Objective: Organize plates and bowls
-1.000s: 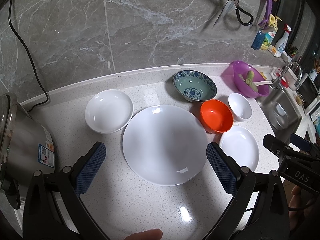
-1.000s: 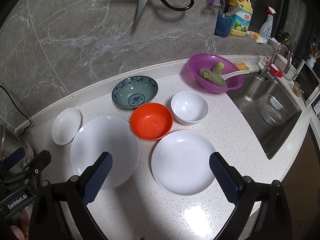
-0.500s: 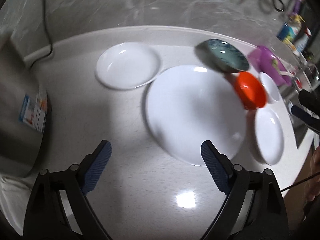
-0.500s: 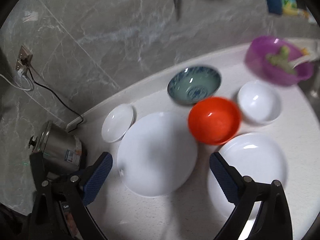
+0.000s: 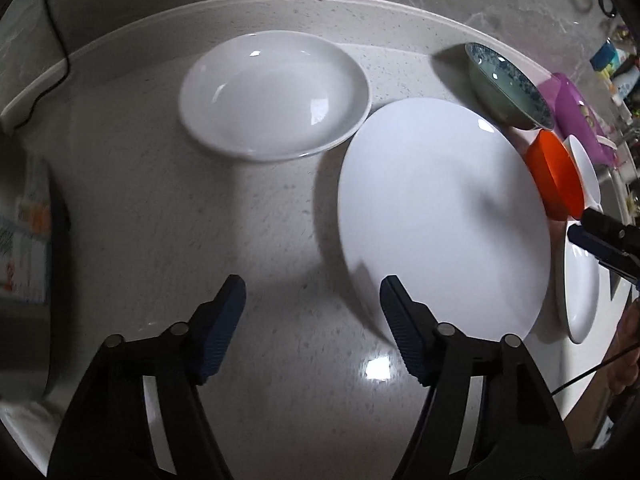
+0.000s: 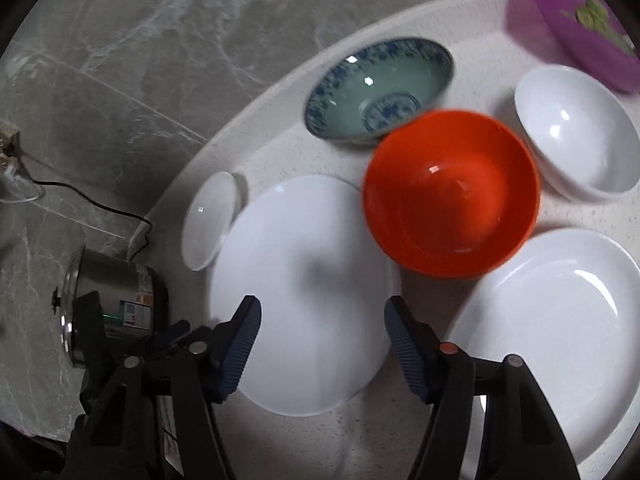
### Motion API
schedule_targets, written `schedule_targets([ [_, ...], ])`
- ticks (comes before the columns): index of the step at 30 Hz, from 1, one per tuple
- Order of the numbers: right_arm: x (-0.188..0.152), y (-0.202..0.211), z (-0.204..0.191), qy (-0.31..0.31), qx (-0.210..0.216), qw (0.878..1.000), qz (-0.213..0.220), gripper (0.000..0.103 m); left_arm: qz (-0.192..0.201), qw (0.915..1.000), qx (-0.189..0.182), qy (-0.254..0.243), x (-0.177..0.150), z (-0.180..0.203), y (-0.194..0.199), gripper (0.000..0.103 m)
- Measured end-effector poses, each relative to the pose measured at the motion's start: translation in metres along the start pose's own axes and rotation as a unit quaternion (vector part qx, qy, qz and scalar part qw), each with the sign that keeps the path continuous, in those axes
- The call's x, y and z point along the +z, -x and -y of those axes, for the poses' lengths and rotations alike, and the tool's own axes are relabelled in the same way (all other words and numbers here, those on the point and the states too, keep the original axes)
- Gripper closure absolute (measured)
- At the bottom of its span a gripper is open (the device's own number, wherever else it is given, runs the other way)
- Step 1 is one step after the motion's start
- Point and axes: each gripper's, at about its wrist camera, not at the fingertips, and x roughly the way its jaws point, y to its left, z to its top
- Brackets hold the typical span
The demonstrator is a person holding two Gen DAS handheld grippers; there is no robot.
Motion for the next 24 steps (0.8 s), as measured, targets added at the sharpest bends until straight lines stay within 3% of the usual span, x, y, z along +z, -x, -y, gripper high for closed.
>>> schedule_targets([
  [6, 0.004, -0.012, 0.012, -0.020, -0.047, 0.998, -0.019, 0.036, -0.010, 0.9992, -0.038, 0.002, 0.013, -0.003, -0.016, 0.049],
  [14, 0.011, -0.031, 0.020, -0.046, -0.058, 0.995, -0.063, 0.046, -0.024, 0.9987, -0.035, -0.028, 0.037, 0.013, -0.030, 0.053],
  [24, 0.015, -0.040, 0.021, -0.033, -0.065, 0.996, -0.044, 0.055, -0.026, 0.9969, -0.052, -0.053, 0.052, 0.027, -0.038, 0.065],
])
